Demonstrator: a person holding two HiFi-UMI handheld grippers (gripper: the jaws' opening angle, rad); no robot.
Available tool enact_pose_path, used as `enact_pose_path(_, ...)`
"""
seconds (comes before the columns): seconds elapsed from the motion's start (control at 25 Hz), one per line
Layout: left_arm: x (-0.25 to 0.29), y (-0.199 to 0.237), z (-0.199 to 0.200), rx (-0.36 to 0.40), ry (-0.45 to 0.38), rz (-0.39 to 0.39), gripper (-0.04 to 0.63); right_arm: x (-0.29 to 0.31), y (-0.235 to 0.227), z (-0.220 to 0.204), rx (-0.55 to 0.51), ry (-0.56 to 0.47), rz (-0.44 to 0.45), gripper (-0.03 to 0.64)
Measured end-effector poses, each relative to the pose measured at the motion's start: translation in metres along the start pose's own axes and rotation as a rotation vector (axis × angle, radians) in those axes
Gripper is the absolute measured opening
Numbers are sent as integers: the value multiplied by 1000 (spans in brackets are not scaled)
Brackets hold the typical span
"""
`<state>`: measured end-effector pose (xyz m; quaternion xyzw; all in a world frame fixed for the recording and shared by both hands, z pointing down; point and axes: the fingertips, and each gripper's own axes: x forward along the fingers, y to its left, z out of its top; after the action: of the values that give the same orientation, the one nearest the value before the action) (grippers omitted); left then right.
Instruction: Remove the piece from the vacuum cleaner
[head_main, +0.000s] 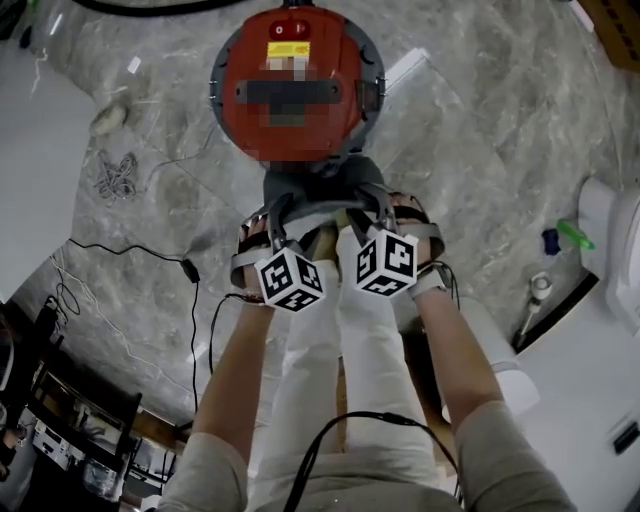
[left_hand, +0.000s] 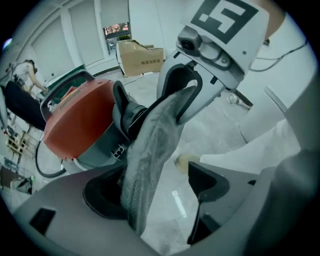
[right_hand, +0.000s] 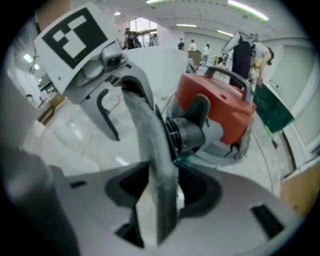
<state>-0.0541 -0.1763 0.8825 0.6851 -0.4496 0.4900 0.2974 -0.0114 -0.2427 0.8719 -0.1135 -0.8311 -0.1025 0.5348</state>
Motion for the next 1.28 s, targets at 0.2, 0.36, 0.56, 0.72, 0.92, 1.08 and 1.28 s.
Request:
enact_pose_path(0.2, -2, 18, 1, 71, 33, 93, 248, 3, 2, 7, -102, 14, -61, 163)
enact_pose_path(0.36, -6, 22, 6, 39, 6, 84, 49, -1, 3, 5, -92, 14, -85, 85)
enact_pose_path(0.56, -7, 18, 1, 22, 7, 53, 34, -6, 13, 5, -95, 7, -83, 38)
enact_pose_path(0.72, -8, 15, 0, 17, 6, 51, 34, -8, 17, 3, -49, 15, -86, 37)
enact_pose_path(0.92, -13, 15, -2, -28, 12, 43, 34, -10, 21, 7, -39, 19, -77, 37)
enact_pose_path(1.08, -11, 12, -6, -60, 13, 21, 34, -8, 21, 7, -34, 14, -72, 37)
enact_pose_path(1.28, -1, 8, -7, -91, 23, 5, 34, -2, 18, 3, -15, -4, -77, 37)
